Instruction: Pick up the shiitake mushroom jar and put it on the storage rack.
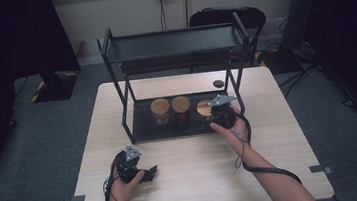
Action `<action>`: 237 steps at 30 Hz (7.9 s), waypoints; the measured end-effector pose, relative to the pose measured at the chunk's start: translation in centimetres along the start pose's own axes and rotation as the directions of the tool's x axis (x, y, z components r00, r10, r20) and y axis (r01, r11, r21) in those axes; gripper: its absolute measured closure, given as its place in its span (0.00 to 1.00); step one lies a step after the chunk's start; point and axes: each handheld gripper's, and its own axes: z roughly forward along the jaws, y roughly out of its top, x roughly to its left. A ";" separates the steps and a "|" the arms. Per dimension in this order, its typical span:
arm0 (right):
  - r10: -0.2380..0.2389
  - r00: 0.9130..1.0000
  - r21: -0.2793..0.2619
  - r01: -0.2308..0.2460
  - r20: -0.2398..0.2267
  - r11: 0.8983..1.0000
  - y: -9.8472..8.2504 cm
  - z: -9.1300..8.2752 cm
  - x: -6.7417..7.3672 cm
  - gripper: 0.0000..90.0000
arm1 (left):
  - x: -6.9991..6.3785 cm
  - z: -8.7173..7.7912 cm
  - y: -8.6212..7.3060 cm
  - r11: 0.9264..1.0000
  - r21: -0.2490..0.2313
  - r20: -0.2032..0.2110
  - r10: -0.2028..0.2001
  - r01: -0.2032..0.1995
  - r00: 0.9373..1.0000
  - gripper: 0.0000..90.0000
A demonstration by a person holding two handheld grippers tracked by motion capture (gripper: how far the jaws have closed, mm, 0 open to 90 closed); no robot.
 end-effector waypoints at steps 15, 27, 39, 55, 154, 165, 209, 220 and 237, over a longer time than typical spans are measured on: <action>-0.004 1.000 0.004 0.004 0.009 1.000 0.5 0.8 -0.1 0.28 | 0.0 0.0 0.0 1.000 0.000 0.000 0.000 0.000 1.000 0.00; 0.002 1.000 0.012 -0.003 0.019 1.000 0.6 1.7 -0.2 0.28 | 0.0 0.0 0.0 1.000 0.000 0.000 0.000 0.000 1.000 0.00; 0.014 0.999 0.019 -0.015 0.032 1.000 0.6 2.4 -0.5 0.28 | 0.0 0.0 0.0 1.000 0.000 0.000 0.000 0.000 1.000 0.00; 0.025 0.998 0.033 -0.027 0.053 0.999 0.3 3.3 -0.9 0.28 | 0.0 0.0 0.0 1.000 0.000 0.000 0.000 0.000 1.000 0.00; 0.140 0.990 -0.004 -0.140 -0.011 0.990 -1.0 -2.2 1.4 0.02 | 0.0 0.0 0.0 1.000 0.000 0.000 0.000 0.000 1.000 0.00; 0.119 0.992 0.005 -0.119 -0.027 0.993 -1.8 -2.8 2.4 0.04 | 0.0 0.0 0.0 1.000 0.000 0.000 0.000 0.000 1.000 0.00; 0.160 0.981 0.024 -0.159 -0.109 0.987 -9.2 -7.8 -1.1 0.04 | 0.0 0.0 0.0 1.000 0.000 0.000 0.000 0.000 1.000 0.00; 0.144 0.983 0.042 -0.140 -0.111 0.989 -10.6 -9.0 -2.0 0.04 | 0.0 0.0 0.0 1.000 -0.001 -0.001 0.000 0.000 1.000 0.00; 0.107 0.992 0.063 -0.102 -0.072 0.993 -13.7 -11.7 -3.6 0.02 | 0.0 0.0 0.0 1.000 -0.001 -0.002 -0.001 0.001 1.000 0.00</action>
